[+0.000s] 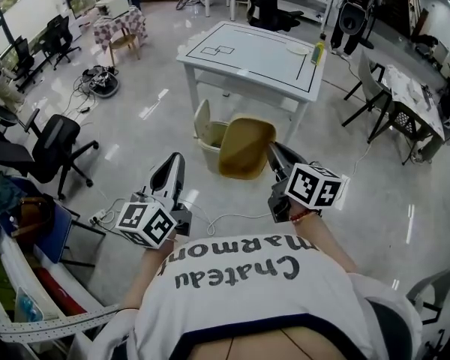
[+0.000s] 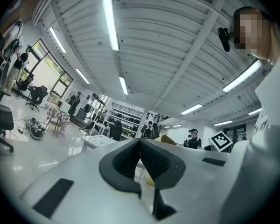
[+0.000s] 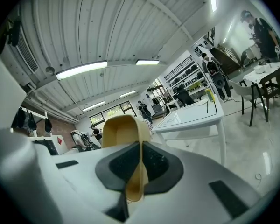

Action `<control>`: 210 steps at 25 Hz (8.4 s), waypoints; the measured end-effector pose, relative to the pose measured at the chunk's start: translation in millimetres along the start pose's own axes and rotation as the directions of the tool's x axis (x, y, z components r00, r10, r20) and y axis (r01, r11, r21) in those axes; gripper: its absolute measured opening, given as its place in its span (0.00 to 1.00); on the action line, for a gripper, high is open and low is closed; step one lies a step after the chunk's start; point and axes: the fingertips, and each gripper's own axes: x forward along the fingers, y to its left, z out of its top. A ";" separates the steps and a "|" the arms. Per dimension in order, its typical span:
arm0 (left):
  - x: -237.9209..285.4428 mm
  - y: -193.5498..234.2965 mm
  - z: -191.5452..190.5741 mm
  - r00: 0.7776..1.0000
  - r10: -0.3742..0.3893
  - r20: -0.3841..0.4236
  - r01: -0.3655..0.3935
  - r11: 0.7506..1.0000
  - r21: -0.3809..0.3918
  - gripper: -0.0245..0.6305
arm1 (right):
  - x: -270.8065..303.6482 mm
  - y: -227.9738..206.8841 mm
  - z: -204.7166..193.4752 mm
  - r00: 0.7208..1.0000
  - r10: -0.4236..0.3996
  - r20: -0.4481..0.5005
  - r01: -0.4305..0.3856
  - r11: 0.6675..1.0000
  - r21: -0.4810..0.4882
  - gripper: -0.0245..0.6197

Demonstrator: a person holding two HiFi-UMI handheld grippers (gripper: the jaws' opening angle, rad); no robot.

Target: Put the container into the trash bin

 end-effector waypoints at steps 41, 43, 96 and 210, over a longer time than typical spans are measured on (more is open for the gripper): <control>17.9 109.5 -42.3 0.987 0.116 -0.112 -0.128 0.985 -0.115 0.07 | 109.6 -8.7 -42.2 0.982 -0.038 -0.185 0.052 0.996 0.073 0.10; 28.0 116.4 -39.8 0.987 0.120 -0.108 -0.132 0.985 -0.110 0.07 | 120.1 -14.0 -38.1 0.982 -0.036 -0.184 0.051 0.996 0.077 0.10; 227.5 145.1 -24.9 0.986 0.136 -0.095 -0.148 0.980 -0.130 0.07 | 261.0 -138.0 59.9 0.978 0.021 -0.207 -0.015 0.999 0.030 0.10; 267.8 380.1 -395.9 0.735 0.378 -0.563 -0.617 0.718 -0.323 0.07 | 594.9 -428.9 -335.7 0.451 -0.383 -0.806 -0.091 0.879 -0.469 0.10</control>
